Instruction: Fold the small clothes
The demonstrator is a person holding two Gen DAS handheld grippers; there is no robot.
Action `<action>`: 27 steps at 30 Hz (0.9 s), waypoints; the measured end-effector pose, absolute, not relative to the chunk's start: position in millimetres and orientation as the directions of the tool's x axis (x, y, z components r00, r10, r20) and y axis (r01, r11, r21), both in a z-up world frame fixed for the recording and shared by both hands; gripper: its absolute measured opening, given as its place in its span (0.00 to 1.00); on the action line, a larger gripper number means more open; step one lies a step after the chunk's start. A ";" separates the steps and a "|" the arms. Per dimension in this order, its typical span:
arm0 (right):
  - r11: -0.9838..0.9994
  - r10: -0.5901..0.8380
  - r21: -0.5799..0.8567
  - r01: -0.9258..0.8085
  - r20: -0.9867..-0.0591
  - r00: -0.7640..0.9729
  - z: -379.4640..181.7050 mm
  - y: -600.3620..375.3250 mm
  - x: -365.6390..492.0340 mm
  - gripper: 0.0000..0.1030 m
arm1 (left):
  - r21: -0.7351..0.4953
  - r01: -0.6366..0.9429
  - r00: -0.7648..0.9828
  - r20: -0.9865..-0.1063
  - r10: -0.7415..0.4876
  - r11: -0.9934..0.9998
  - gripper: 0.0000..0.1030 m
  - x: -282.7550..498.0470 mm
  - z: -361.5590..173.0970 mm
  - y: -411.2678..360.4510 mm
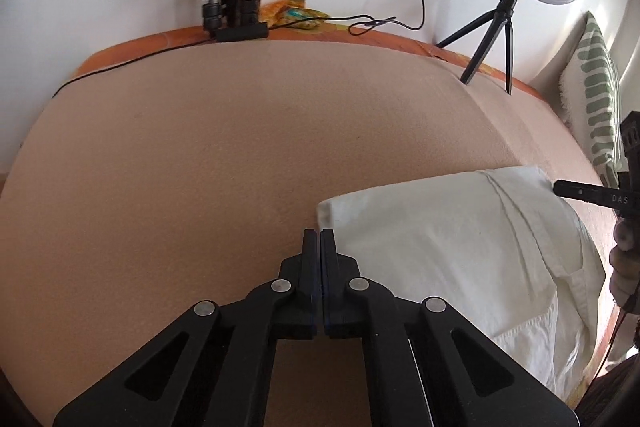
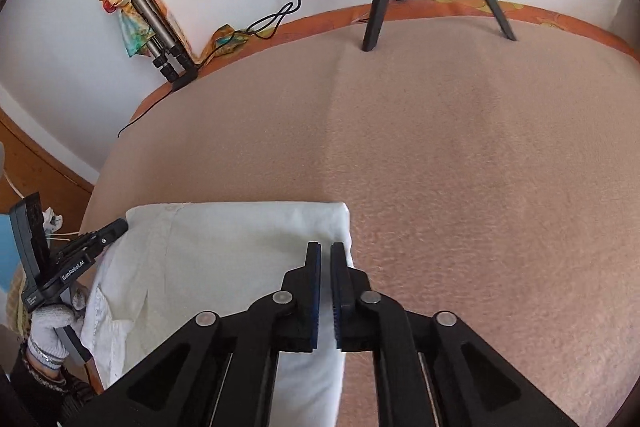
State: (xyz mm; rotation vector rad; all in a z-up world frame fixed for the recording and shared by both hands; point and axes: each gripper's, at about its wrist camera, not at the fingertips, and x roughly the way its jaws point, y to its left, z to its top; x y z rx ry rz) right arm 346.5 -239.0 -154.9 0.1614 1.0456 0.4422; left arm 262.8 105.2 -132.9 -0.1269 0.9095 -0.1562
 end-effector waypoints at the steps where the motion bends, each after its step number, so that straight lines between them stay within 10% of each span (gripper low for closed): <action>1: 0.911 0.405 0.311 -0.272 -0.800 0.442 -150.0 -244.0 339.8 0.21 | -0.179 0.077 0.608 -0.771 -0.189 0.981 0.03 258.9 -131.1 110.6; 7: 0.890 0.455 0.394 -0.228 -0.760 0.464 -135.5 -278.8 291.0 0.35 | -0.391 0.015 0.617 -0.720 -0.316 0.920 0.54 244.8 -116.6 146.5; 10: 0.864 0.500 0.456 -0.212 -0.730 0.466 -141.2 -286.5 266.4 0.65 | -0.490 0.017 0.612 -0.684 -0.396 0.872 0.55 244.2 -113.3 155.0; 27: 0.679 0.702 0.727 -0.098 -0.605 0.376 -191.1 -301.8 220.2 0.77 | -0.639 -0.052 0.521 -0.673 -0.525 0.767 0.55 277.1 -142.8 136.0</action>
